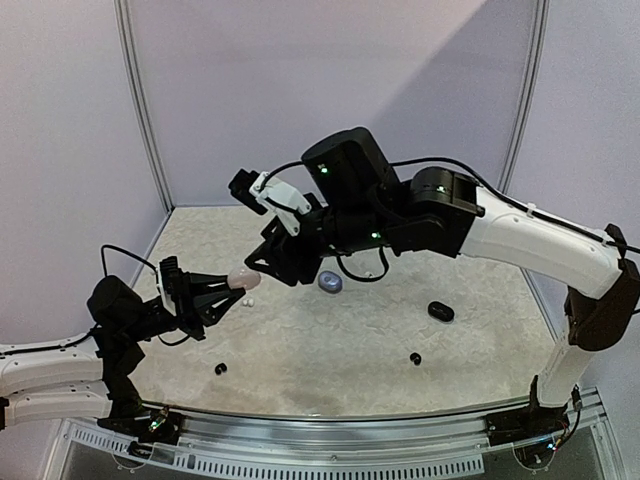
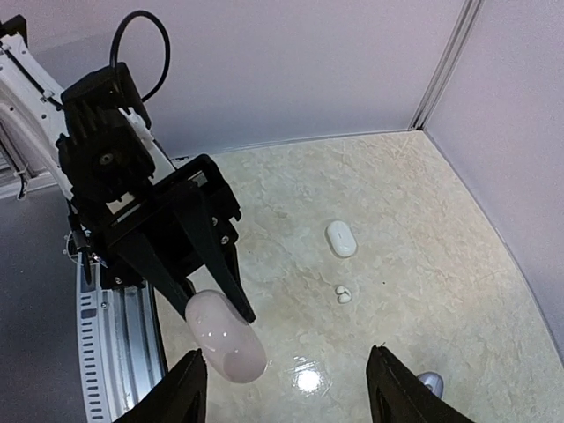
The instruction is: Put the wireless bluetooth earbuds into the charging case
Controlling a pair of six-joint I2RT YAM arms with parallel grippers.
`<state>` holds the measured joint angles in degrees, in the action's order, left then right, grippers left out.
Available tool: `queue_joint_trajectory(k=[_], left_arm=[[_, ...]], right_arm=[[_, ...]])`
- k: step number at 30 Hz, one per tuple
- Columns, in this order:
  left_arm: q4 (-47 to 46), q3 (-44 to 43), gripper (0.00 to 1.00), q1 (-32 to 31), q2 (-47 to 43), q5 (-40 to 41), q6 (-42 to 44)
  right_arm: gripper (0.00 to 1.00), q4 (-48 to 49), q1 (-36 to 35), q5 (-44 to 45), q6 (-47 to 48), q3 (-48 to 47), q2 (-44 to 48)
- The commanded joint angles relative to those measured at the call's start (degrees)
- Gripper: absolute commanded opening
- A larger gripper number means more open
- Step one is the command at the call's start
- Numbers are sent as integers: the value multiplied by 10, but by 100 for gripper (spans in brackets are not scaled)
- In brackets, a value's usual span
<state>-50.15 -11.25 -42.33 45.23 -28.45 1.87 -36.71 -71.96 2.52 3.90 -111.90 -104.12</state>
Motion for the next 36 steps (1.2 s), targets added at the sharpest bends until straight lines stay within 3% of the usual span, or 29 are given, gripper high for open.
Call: queue_joint_trajectory(k=[1,3,6,13,19,32,36], left_arm=[[2,1,0,-3,-8,5,-10],[3,2,0,-3,-8,-1,-16],[1,1,0,-3,-6,-9,-31],[0,0,0,-3,-6,-21,-58],[1,0,0,-3,-6,-19,-57],[2,-5,0,-3,3,22,-79],[-2,-4,0,-3,5,33,-82]], right_arm=[[71,69,-3,-1,33,96,61],[78,103,-1,-38,53,137,81],[80,137,0,-63,84,165,88],[73,134,5,-83,123,137,42],[58,126,10,-96,125,120,17],[5,94,10,-128,134,93,-3],[0,89,10,-111,128,92,-5]])
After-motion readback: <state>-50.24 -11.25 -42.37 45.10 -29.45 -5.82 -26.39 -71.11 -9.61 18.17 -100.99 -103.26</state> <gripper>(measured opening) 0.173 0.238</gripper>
